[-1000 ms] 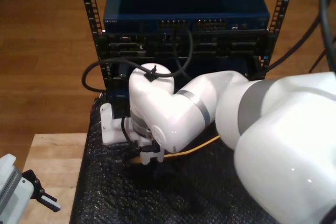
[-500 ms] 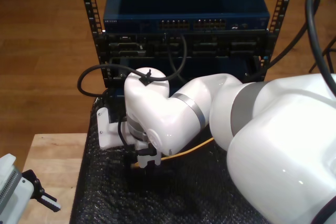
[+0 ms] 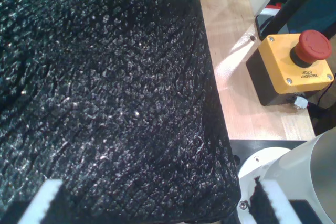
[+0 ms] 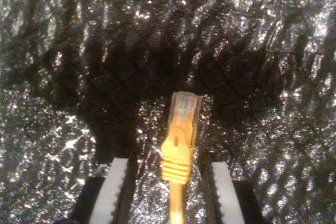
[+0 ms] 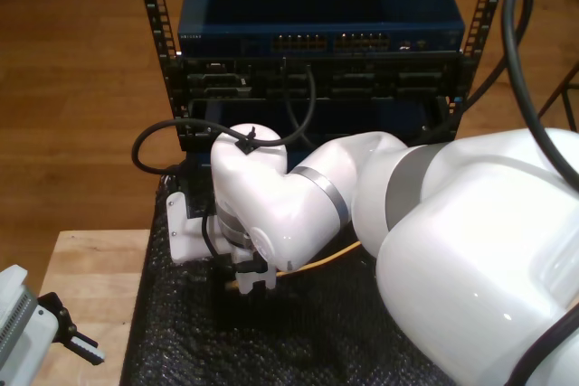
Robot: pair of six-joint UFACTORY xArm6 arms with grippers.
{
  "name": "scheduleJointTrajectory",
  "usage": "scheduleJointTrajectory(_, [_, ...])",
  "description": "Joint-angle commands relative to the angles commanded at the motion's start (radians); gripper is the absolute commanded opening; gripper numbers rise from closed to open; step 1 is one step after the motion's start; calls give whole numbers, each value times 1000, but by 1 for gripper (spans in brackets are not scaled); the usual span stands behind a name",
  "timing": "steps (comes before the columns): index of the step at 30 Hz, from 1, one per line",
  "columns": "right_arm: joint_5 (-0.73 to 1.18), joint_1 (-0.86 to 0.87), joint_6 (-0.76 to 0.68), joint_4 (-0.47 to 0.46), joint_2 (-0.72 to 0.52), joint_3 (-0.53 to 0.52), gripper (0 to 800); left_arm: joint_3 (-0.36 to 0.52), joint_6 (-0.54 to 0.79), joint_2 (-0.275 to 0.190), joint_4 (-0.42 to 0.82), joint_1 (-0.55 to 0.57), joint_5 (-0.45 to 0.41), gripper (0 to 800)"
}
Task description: Grab the cable and plug it in
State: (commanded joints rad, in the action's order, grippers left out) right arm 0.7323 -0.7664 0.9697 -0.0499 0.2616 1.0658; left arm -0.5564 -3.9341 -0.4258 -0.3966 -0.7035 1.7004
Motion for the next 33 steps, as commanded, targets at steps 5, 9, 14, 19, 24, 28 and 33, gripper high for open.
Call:
scheduleJointTrajectory(5, [0,-2,0,0,2,9,310,0,0,0,0,0,0,800])
scheduleJointTrajectory(9, [0,-2,-2,0,2,9,270,0,0,0,0,0,0,800])
scheduleJointTrajectory(14, [0,-2,-3,0,2,11,219,0,0,-2,0,0,2,800])
scheduleJointTrajectory(19, [0,-2,-3,0,2,11,162,0,0,0,0,0,2,800])
scheduleJointTrajectory(24, [-2,-2,-3,0,2,9,53,0,0,-2,0,0,0,800])
scheduleJointTrajectory(28, [-2,-2,-3,0,2,9,10,0,0,0,0,0,0,800])
scheduleJointTrajectory(33, [0,-2,0,0,-9,8,6,0,0,0,0,0,0,800])
